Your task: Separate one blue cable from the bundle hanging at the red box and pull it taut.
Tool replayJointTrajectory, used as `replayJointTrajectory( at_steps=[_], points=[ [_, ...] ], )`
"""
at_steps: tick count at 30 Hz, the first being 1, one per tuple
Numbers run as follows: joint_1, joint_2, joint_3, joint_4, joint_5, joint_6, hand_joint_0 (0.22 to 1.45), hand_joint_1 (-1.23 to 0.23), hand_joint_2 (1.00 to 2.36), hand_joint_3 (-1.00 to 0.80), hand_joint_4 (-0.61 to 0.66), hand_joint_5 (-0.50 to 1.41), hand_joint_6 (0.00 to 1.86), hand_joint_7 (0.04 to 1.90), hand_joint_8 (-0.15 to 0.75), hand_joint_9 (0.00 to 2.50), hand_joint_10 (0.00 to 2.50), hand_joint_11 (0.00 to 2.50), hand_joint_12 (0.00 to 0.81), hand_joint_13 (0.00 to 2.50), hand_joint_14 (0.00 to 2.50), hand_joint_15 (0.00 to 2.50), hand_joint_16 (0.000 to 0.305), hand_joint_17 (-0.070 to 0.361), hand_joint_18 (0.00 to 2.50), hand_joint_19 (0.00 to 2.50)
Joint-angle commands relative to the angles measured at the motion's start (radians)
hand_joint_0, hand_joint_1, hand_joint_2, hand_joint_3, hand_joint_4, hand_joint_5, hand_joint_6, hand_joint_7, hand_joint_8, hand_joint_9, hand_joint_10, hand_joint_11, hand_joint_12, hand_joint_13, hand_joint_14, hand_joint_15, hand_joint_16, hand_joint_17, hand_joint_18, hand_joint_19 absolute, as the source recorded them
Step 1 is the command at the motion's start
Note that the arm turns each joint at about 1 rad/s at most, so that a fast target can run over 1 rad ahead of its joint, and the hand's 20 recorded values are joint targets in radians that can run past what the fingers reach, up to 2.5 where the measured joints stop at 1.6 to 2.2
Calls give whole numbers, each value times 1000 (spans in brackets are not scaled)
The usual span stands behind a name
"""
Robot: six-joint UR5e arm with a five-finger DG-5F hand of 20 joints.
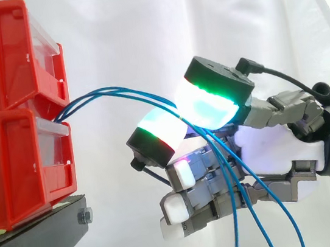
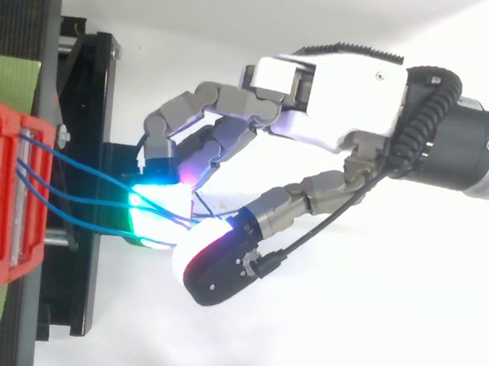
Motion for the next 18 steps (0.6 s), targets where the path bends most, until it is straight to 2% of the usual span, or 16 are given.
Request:
replayJointTrajectory(
  at_steps=[1, 5, 6, 9, 11, 15, 18],
  points=[
    [0, -1, 0, -2, 3, 2, 762, -910, 1000, -500, 183, -190, 930, 1162, 376, 930, 17, 723, 381, 997, 18, 475, 36, 81, 669, 249],
    [0, 0, 0, -2, 3, 2, 606, -878, 1000, -500, 190, -193, 931, 1135, 377, 952, 20, 754, 384, 1020, 18, 504, 36, 81, 675, 287],
    [0, 0, 0, -2, 3, 2, 604, -875, 1000, -500, 193, -193, 931, 1136, 380, 968, 17, 765, 384, 1020, 20, 503, 36, 81, 675, 286],
    [0, 0, 2, -2, 3, 3, 524, -756, 1000, -500, 205, -190, 927, 1092, 394, 994, 16, 759, 405, 1049, 19, 505, 39, 89, 715, 302],
    [0, 0, 0, -2, 3, 3, 534, -649, 1000, -500, 205, -186, 915, 1039, 399, 1029, 19, 757, 400, 1057, 20, 501, 41, 92, 735, 325],
    [0, 17, 0, -20, 0, 8, 620, -570, 1000, -500, 187, -187, 896, 1073, 389, 1036, 20, 753, 392, 1070, 18, 514, 39, 88, 731, 338],
    [0, 32, 0, -46, 0, 5, 655, -630, 1003, -463, 163, -192, 900, 1135, 391, 1020, 17, 764, 395, 1068, 18, 520, 39, 89, 731, 347]
  ],
)
